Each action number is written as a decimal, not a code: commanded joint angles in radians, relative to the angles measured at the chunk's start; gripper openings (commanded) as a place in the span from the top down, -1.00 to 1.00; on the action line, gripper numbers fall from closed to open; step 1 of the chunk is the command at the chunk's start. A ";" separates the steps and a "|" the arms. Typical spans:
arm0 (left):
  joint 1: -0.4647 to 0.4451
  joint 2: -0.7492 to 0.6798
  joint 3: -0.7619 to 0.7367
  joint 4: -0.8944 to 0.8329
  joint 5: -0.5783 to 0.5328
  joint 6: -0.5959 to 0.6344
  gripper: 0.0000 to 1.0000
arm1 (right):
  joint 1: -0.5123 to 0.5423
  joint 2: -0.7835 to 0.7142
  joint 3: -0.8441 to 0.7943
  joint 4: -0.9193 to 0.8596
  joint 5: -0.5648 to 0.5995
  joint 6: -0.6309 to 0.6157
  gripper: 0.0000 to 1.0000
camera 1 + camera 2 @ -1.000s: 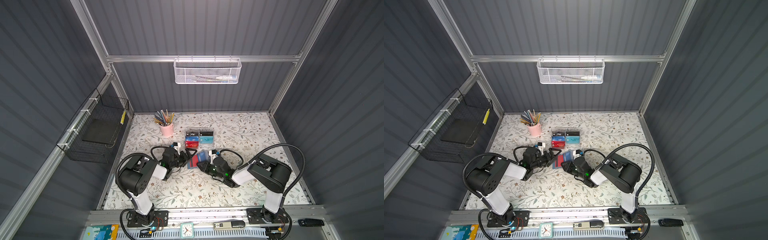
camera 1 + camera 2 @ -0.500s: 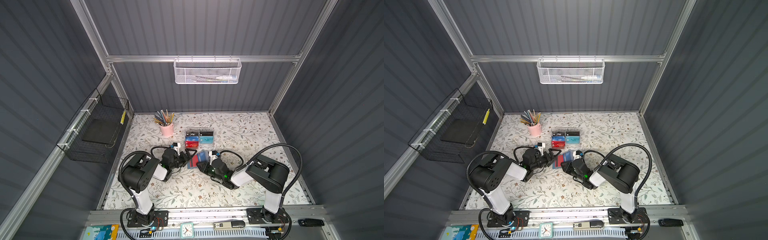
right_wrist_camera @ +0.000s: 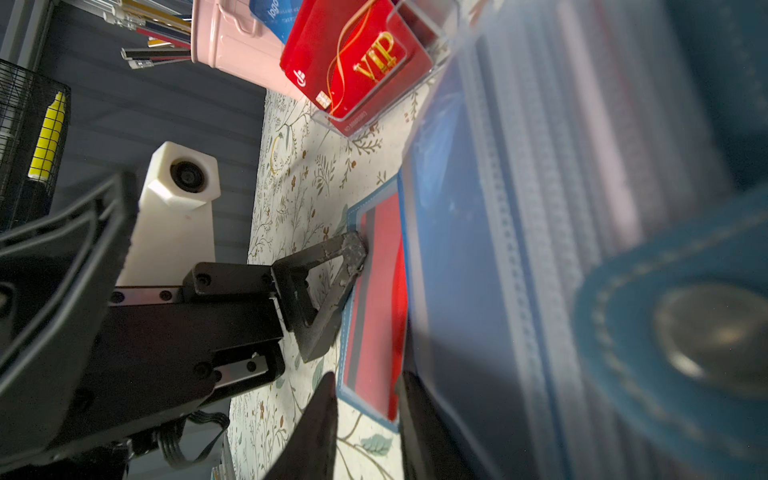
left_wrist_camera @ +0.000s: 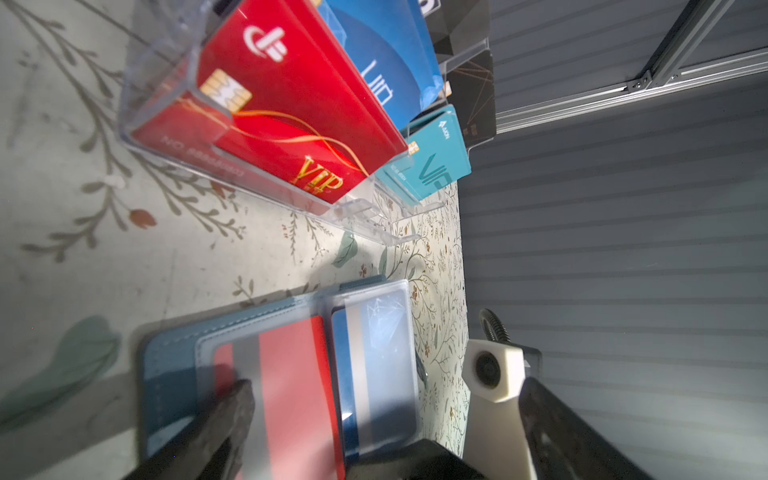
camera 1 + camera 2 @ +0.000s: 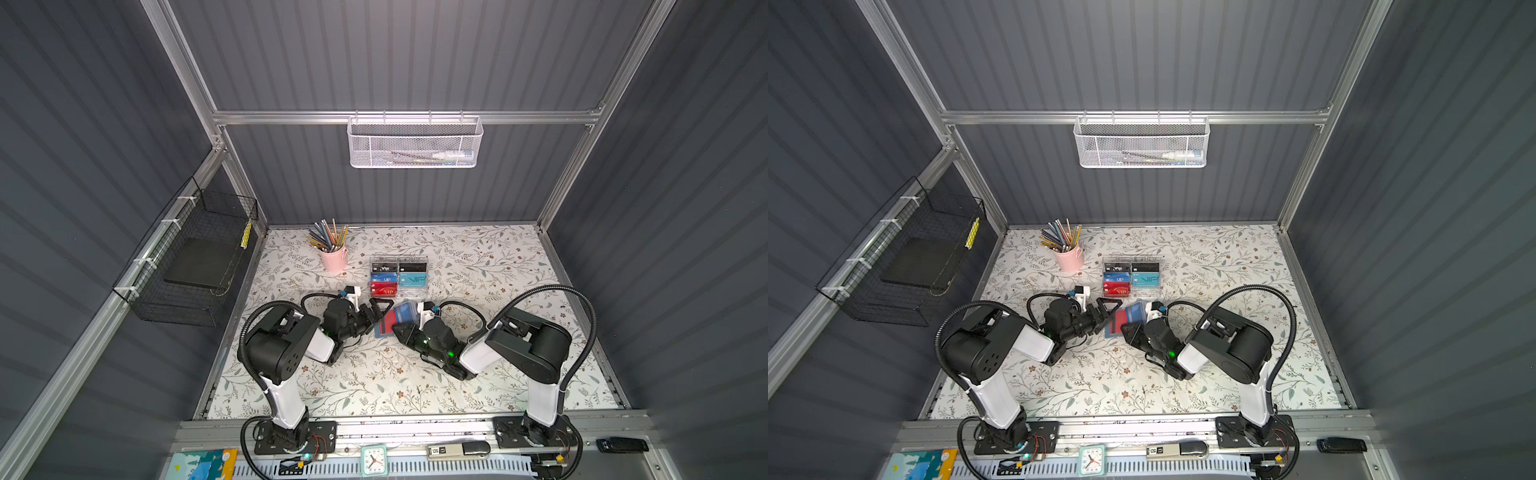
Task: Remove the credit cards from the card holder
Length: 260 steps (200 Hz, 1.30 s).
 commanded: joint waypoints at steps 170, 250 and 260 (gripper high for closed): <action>-0.004 0.030 -0.048 -0.110 0.006 -0.005 -1.00 | -0.043 0.074 -0.016 0.020 0.000 0.002 0.74; -0.004 0.022 -0.044 -0.110 0.005 -0.004 -1.00 | 0.015 0.045 -0.040 -0.053 0.081 0.005 0.59; -0.005 0.017 -0.045 -0.113 0.005 -0.002 -1.00 | 0.021 0.034 -0.041 -0.071 0.094 0.005 0.59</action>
